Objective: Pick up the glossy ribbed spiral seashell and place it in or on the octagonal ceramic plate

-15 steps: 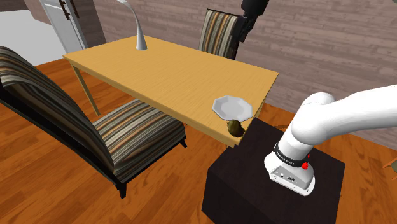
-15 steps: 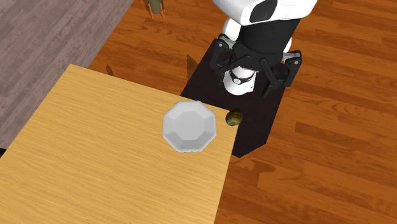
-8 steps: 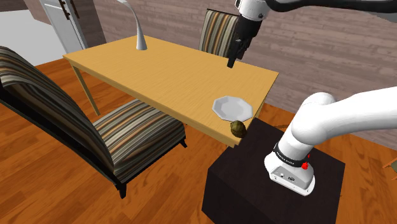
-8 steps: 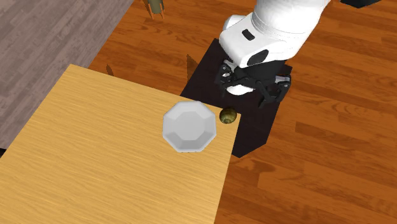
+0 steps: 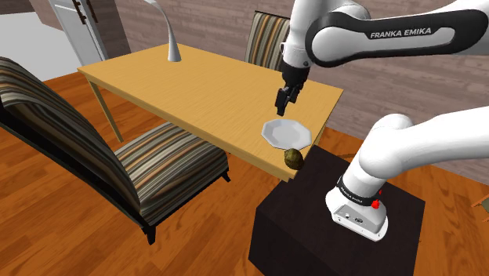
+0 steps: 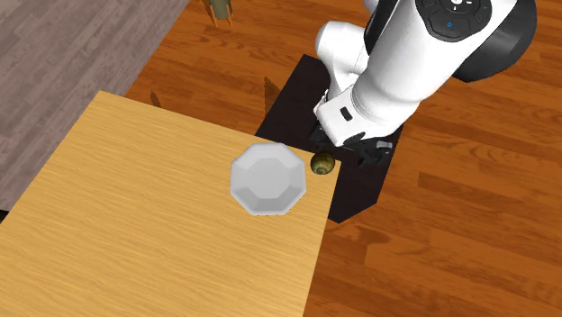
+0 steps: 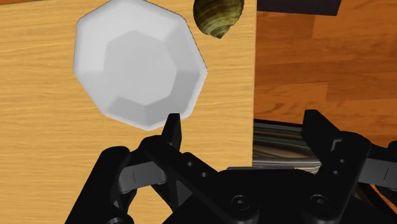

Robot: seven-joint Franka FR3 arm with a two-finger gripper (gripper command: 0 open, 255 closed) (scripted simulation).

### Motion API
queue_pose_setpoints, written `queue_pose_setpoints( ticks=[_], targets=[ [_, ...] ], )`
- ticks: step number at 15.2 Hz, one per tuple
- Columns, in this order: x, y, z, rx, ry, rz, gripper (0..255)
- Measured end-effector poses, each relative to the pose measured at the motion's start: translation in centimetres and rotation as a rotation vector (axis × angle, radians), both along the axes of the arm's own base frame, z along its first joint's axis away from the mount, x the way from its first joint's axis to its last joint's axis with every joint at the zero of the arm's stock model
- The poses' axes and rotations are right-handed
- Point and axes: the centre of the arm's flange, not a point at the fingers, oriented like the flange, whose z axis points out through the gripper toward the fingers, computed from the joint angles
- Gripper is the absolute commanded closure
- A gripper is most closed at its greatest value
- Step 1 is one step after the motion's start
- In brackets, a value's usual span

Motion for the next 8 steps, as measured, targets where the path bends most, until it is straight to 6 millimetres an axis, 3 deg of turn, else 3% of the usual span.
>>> queue_pose_setpoints(
  ticks=[8],
  targets=[
    [-1.3, 1.7, -10.2, -0.058, 0.109, -0.043, 0]
  ],
)
